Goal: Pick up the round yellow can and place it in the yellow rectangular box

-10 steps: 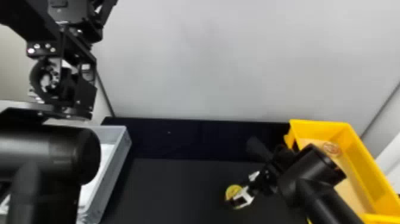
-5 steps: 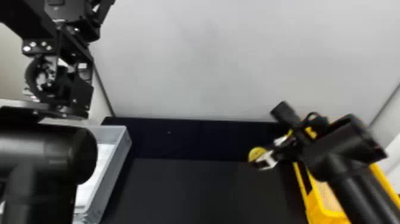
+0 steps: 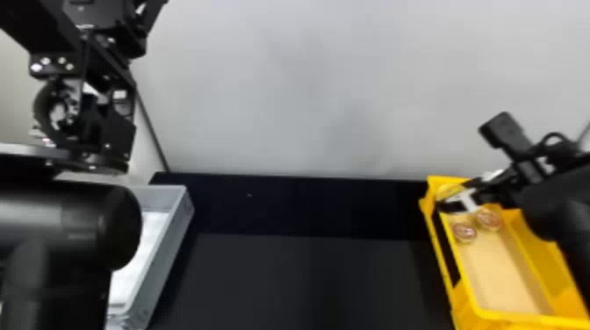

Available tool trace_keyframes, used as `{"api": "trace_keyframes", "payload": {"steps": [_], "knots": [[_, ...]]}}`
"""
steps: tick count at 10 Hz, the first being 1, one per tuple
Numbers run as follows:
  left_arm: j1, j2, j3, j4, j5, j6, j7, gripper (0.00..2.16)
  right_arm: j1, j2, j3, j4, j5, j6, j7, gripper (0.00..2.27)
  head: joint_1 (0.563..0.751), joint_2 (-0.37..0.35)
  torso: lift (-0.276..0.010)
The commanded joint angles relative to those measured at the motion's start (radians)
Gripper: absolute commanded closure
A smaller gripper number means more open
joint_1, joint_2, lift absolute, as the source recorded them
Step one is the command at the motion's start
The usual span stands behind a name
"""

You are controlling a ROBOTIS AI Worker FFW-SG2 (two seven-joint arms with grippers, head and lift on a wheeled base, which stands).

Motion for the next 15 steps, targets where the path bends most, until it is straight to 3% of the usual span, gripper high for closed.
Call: {"api": "trace_keyframes", "payload": {"steps": [1, 9, 12, 15], "knots": [[-0.007, 0.002, 0.001, -0.007, -0.003, 0.009, -0.002, 0.14, 0.015, -0.026, -0.086, -0.007, 0.019, 0.002, 0.0, 0.79, 0.663, 0.054, -0.005], [-0.016, -0.001, -0.001, -0.014, -0.008, 0.015, -0.01, 0.14, 0.141, -0.027, -0.336, 0.105, 0.036, -0.085, -0.031, 0.79, 0.663, 0.054, -0.005], [-0.017, -0.001, -0.001, -0.013, -0.01, 0.013, -0.012, 0.14, 0.135, -0.027, -0.347, 0.258, -0.114, -0.136, -0.134, 0.79, 0.663, 0.054, -0.005], [-0.022, 0.001, -0.001, -0.008, -0.01, 0.009, -0.018, 0.14, 0.043, -0.034, -0.325, 0.494, -0.276, -0.176, -0.262, 0.79, 0.663, 0.054, -0.005]]}}
